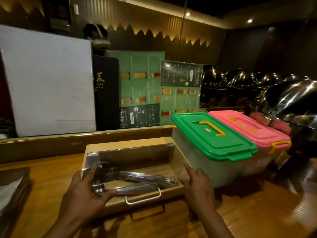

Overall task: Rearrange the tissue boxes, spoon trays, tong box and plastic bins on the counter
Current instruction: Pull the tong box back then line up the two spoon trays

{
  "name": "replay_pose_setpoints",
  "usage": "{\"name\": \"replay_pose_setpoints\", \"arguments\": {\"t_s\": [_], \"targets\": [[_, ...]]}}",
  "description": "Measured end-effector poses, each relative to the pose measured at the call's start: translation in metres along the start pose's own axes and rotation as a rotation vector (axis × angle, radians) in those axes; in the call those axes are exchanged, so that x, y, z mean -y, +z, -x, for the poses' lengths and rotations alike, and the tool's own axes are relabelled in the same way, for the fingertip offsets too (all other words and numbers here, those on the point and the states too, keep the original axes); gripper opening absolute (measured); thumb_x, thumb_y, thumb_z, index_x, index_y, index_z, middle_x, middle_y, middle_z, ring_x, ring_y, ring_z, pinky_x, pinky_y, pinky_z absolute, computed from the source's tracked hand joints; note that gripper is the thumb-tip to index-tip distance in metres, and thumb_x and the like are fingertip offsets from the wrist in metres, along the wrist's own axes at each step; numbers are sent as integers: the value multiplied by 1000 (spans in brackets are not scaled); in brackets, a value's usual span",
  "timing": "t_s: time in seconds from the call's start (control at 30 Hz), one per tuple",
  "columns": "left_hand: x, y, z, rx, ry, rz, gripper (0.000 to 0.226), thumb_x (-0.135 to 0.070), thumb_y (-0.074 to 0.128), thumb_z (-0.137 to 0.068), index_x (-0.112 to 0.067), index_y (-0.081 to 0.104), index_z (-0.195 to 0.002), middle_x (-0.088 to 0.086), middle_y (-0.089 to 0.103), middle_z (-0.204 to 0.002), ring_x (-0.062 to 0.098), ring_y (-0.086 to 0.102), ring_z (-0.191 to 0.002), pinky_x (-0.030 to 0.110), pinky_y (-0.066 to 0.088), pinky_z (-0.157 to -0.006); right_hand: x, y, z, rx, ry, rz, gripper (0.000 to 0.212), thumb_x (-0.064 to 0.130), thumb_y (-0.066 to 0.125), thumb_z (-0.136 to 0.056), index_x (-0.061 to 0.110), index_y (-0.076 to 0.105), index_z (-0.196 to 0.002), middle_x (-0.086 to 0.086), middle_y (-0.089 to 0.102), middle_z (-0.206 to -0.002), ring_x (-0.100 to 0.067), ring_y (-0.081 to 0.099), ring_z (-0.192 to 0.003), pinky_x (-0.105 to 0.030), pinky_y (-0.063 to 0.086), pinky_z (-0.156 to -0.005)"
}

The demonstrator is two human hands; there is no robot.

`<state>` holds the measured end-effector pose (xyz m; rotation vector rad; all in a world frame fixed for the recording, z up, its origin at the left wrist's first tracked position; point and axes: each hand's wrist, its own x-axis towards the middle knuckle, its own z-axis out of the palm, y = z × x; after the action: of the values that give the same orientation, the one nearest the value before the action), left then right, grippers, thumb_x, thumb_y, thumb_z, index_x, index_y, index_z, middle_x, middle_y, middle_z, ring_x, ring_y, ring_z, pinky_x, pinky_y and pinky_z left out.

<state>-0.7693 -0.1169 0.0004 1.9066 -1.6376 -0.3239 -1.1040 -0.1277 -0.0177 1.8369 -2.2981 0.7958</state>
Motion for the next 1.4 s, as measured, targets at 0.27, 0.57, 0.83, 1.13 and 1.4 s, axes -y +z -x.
{"name": "replay_pose_setpoints", "arguments": {"t_s": [0.27,0.57,0.83,1.13,1.4], "targets": [[-21,12,4,-11,52,40,111,-67,82,-57,-33,35,-151,2,42,-143,23,54,-119,37,55,-90,-13,-11,-9,18,-11,-17,54,40,61,-92,35,46,-144,-5,61,-109,-27,59,-97,-42,48,-81],[-29,22,4,-41,25,-6,111,-67,83,-55,-32,38,-150,5,40,-149,28,52,-124,40,54,-91,-24,-14,-13,20,-99,83,54,44,66,-87,31,54,-138,-3,67,-102,-28,67,-80,-41,53,-67],[-24,24,7,-30,31,2,108,-76,75,-54,-39,37,-148,2,44,-143,24,54,-120,36,55,-89,-21,-25,-14,82,-39,67,56,51,44,-97,41,30,-149,3,55,-135,-22,61,-111,-36,49,-88],[-28,23,9,-37,48,42,104,-69,79,-58,-38,38,-148,-6,43,-139,14,54,-116,23,51,-86,-23,-31,-17,193,-18,32,60,50,41,-98,40,18,-153,4,36,-156,-21,48,-131,-36,44,-100],[-22,15,10,52,60,104,102,-64,77,-64,-46,26,-150,-4,31,-156,20,42,-137,40,49,-105,-19,-34,-19,279,19,-73,69,47,56,-91,29,28,-151,-10,45,-149,-34,51,-125,-45,45,-102]]}}
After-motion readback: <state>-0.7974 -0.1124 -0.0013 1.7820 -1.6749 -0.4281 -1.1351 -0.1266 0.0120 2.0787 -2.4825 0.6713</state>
